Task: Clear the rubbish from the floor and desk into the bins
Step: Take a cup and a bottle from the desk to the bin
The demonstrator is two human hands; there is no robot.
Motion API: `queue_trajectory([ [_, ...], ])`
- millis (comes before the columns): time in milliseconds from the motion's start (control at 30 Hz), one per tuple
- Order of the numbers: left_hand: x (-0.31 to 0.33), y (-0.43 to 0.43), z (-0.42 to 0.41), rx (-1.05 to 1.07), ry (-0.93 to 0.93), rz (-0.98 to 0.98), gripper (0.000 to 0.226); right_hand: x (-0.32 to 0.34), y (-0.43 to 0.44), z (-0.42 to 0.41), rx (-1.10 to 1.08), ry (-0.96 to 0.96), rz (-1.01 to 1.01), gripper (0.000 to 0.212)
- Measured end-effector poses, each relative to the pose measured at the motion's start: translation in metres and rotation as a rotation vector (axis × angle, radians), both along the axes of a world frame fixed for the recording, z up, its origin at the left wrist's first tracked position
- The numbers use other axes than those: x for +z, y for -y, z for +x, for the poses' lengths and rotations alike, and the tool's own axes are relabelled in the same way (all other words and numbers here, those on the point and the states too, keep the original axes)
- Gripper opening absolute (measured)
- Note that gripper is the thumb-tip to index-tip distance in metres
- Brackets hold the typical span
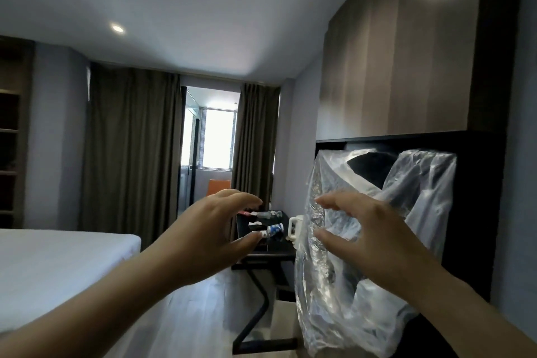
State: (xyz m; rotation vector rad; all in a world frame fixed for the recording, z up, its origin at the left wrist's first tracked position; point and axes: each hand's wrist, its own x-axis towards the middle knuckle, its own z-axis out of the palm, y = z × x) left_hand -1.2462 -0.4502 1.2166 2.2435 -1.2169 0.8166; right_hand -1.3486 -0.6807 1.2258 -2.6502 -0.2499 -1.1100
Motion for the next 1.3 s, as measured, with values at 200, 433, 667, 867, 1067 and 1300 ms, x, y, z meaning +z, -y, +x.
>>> queue_trajectory([
  [200,-0.017,0.016,0.101,0.022,-0.014,0.012,0.065,-0.019,0.026,0.109,0.014,-0.044,-0.019,0.047],
  [433,-0.036,0.02,0.251,0.013,-0.058,-0.001,0.06,-0.033,0.03,0.257,-0.007,-0.085,-0.004,0.044],
  [667,-0.048,0.033,0.395,0.005,-0.13,-0.015,0.051,-0.047,0.047,0.393,-0.058,-0.139,0.009,0.044],
  [867,-0.07,0.061,0.505,0.015,-0.191,0.006,0.05,-0.069,0.081,0.499,-0.08,-0.193,0.034,0.042],
  [1067,-0.086,0.101,0.619,0.046,-0.221,0.027,0.052,-0.093,0.134,0.618,-0.082,-0.196,0.094,0.04],
  [1300,-0.086,0.151,0.741,0.104,-0.237,0.044,0.049,-0.102,0.198,0.748,-0.056,-0.236,0.15,0.04],
])
